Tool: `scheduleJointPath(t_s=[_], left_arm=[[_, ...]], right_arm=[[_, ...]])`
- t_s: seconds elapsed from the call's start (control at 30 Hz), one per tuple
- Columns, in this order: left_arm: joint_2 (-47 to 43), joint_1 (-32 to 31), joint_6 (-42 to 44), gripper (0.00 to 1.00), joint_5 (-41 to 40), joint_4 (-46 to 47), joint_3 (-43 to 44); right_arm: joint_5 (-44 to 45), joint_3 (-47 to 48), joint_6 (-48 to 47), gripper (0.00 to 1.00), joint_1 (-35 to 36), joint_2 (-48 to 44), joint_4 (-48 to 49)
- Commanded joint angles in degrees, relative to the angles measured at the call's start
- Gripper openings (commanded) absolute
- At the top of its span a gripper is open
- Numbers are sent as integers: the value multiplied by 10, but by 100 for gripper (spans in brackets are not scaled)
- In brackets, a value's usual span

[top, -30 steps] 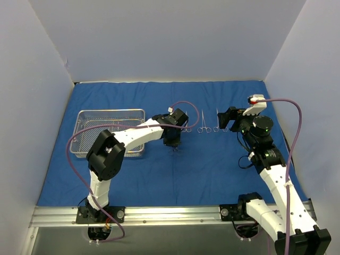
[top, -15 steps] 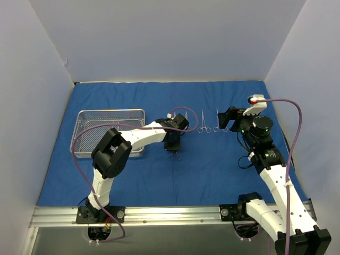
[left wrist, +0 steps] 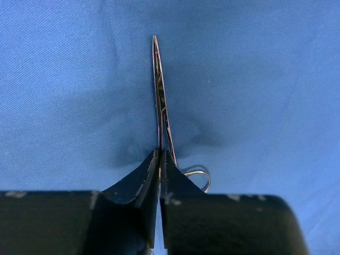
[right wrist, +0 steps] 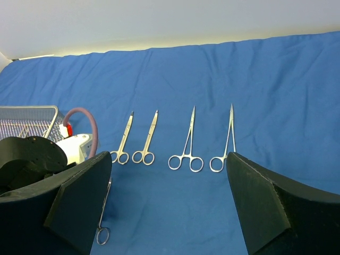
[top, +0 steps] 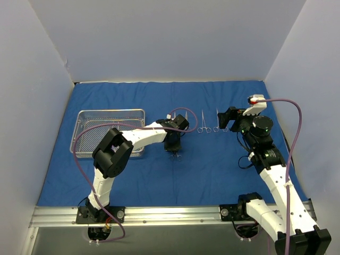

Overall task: Open and lay out the surgical kit
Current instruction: Place the medical item in the surgical kit.

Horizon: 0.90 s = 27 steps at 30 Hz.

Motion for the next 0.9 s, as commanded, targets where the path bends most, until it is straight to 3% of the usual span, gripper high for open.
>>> scheduleJointPath(t_s=[0.0,0.1,0.37,0.67,0.87], left_arm=[[8,-2,-9,14,1,12,-4],[6,-2,-10,22,-4,9,-6],[-13,-3,-9,30,-14,-8,-7],[-75,-2,-11,33,-45,-39,1],[-66,-2,-14,32,-40,-30,-3]], right_arm=[[10,-1,-4,84,6,-6,13],[10,-1,-4,85,6,-7,12],[10,0,-5,85,6,-6,12],[8,0,-5,84,6,-5,13],[6,-1,-5,85,7,-5,13]])
